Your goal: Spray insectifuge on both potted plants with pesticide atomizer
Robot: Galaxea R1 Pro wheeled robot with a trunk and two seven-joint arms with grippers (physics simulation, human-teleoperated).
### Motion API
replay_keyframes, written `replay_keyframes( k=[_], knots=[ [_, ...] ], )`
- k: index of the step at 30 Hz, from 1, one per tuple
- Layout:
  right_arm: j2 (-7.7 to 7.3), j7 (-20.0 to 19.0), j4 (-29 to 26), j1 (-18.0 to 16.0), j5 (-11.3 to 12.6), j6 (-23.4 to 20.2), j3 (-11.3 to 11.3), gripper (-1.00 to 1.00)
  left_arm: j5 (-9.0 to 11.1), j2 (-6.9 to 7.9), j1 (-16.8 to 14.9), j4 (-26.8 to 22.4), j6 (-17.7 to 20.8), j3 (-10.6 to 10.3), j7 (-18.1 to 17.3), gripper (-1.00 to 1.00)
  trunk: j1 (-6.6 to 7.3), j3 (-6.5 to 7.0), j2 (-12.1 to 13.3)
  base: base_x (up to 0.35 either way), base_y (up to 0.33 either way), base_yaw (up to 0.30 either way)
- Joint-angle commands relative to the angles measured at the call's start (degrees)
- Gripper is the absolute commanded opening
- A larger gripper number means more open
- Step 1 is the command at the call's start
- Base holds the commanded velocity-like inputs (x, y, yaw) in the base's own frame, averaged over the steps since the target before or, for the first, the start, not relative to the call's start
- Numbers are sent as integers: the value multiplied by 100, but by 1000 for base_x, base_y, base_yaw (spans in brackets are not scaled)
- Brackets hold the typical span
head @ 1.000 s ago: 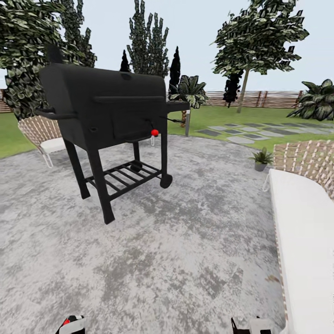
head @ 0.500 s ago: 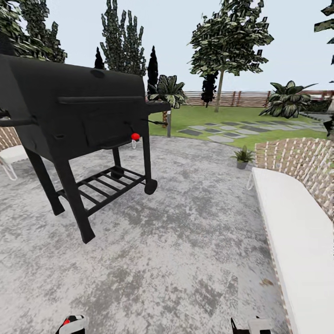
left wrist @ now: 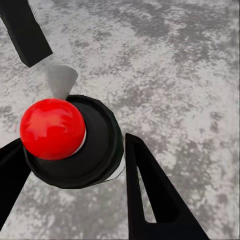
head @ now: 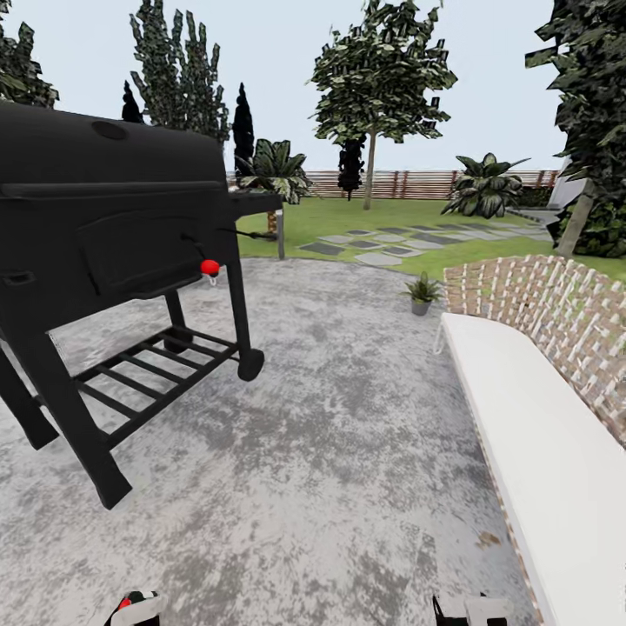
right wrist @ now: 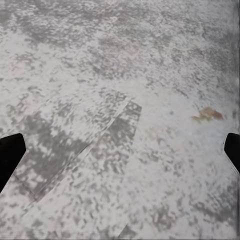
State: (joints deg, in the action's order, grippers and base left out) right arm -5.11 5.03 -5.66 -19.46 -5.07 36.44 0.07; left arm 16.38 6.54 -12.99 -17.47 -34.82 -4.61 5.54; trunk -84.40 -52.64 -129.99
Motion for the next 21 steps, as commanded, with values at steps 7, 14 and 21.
replay_keyframes(
  k=[7, 14, 21],
  knots=[
    [1, 49, 6, -5, -60, 11, 2, 100, 23, 7, -1, -2, -16, -49, 52, -100, -2, -5, -2, 338, 0, -266],
    [1, 48, 9, -5, -62, 9, 2, 100, 23, 5, -1, -2, -16, -49, 52, -100, -2, -5, -2, 338, 45, -266],
    [1, 51, 4, -5, -62, 11, 2, 100, 31, 5, -1, -2, -16, -49, 52, -100, -2, -5, -2, 333, 101, -265]
  ],
)
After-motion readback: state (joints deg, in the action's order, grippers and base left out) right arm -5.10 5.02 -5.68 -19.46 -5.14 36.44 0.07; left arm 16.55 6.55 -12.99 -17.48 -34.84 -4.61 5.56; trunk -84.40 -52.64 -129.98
